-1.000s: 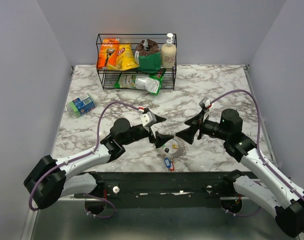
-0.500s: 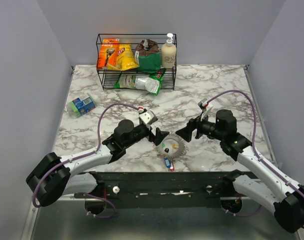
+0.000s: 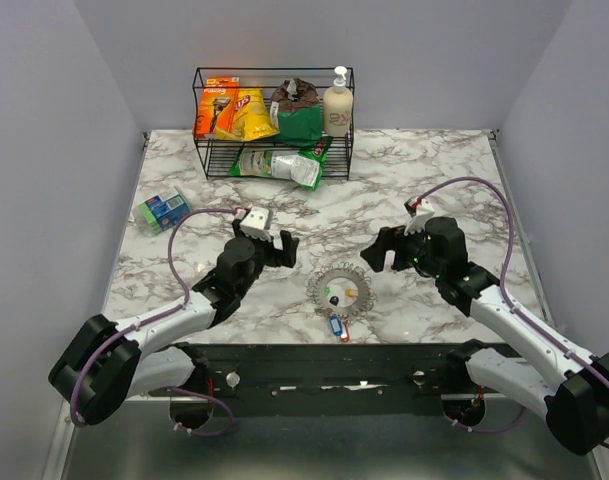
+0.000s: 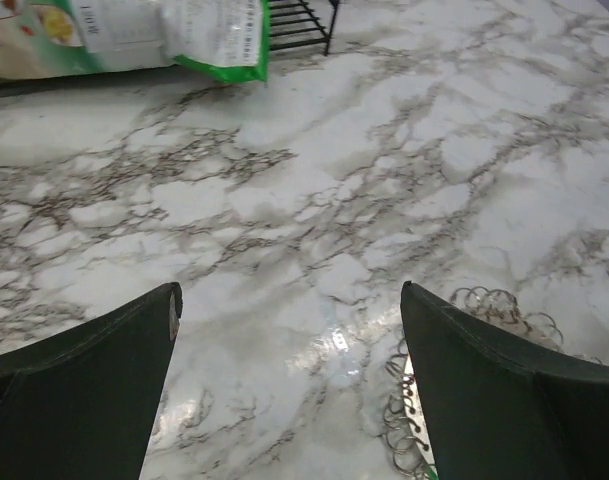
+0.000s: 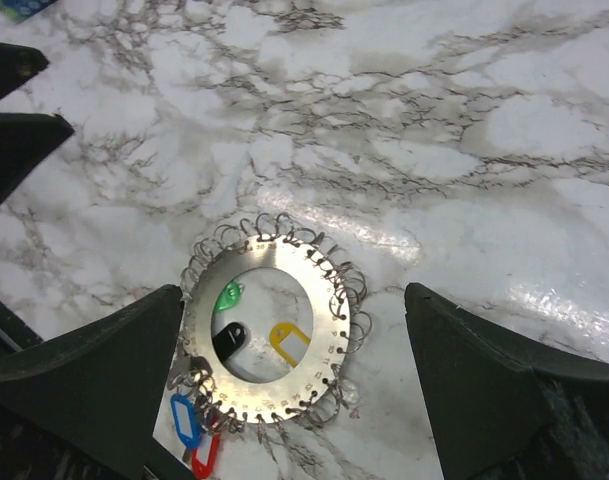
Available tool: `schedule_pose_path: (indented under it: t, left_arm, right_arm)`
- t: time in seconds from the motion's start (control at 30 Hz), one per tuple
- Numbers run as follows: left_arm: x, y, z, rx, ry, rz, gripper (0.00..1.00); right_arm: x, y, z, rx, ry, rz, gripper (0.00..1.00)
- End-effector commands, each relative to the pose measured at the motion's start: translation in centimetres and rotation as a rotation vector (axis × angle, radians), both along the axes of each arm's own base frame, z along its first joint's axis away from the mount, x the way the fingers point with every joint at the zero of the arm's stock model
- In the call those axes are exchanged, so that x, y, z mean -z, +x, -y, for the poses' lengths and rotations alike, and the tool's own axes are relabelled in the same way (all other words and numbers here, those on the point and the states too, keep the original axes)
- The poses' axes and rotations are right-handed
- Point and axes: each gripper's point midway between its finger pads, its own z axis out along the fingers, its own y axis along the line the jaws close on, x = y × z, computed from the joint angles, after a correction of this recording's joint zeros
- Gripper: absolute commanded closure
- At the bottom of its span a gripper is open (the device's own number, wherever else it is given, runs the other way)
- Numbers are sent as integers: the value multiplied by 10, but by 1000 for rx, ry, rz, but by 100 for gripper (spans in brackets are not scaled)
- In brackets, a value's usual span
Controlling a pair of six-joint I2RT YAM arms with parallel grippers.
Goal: Put the keys on the keyring
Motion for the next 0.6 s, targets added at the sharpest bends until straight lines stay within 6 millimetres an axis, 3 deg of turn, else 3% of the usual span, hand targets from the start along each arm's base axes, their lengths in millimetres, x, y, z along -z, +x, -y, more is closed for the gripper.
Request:
schedule_pose_path:
  t: [0.0, 0.07, 0.3, 0.43, 0.57]
  left_arm:
    - [10, 13, -50, -200, -93, -80, 1]
    - [17, 17, -73, -277, -116, -120, 1]
    - [27, 19, -119, -498, -84, -220, 1]
    - [27, 23, -126, -562, -85, -267, 1]
    - [39, 25, -125, -576, -55, -325, 1]
  right_arm:
    - [5, 16, 28, 186, -64, -31, 0]
    - [7, 21, 39, 251, -83, -32, 0]
    - [16, 25, 71, 408, -116, -54, 0]
    - [20, 26, 85, 457, -93, -78, 0]
    - [23, 25, 87, 459, -77, -91, 0]
